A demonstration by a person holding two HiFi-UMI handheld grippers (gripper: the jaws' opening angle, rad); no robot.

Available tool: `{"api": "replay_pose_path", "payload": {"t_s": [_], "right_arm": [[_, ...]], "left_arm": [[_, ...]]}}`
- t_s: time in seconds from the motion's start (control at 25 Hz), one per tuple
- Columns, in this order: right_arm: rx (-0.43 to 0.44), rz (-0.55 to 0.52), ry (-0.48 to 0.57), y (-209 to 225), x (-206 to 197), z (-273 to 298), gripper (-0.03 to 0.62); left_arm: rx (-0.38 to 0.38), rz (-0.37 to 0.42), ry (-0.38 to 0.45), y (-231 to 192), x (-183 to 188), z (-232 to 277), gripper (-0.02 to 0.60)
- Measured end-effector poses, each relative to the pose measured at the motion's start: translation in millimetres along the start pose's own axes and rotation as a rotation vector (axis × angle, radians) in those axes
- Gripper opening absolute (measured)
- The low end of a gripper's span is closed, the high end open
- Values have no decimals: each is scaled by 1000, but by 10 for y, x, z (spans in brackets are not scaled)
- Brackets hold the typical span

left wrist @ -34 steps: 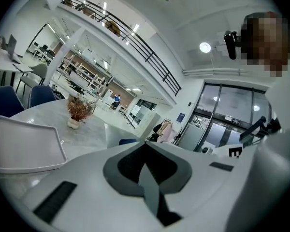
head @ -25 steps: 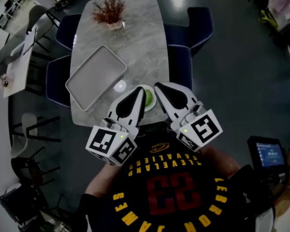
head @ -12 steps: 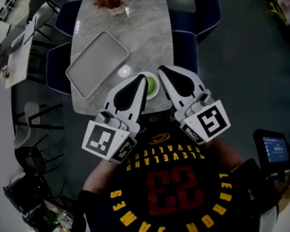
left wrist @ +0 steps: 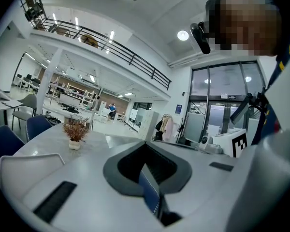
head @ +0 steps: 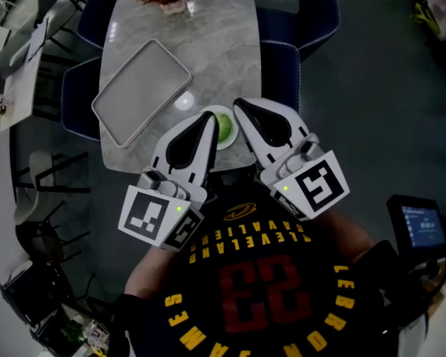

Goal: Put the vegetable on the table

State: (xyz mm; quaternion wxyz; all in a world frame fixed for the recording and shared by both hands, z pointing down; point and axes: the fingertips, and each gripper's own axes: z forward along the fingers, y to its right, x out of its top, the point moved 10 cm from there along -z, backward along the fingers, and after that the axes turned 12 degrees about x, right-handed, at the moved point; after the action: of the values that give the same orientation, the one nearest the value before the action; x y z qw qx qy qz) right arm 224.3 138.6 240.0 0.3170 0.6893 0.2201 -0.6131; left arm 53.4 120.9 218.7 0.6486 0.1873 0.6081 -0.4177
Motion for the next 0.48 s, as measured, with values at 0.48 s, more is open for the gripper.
{"api": "replay_pose_path", "payload": {"t_s": [0.48], "right_arm": [[-21,-33,-37,132,-202,83,5]], "left_arm": [[-15,-7,-20,-156,-153,141,0]]}}
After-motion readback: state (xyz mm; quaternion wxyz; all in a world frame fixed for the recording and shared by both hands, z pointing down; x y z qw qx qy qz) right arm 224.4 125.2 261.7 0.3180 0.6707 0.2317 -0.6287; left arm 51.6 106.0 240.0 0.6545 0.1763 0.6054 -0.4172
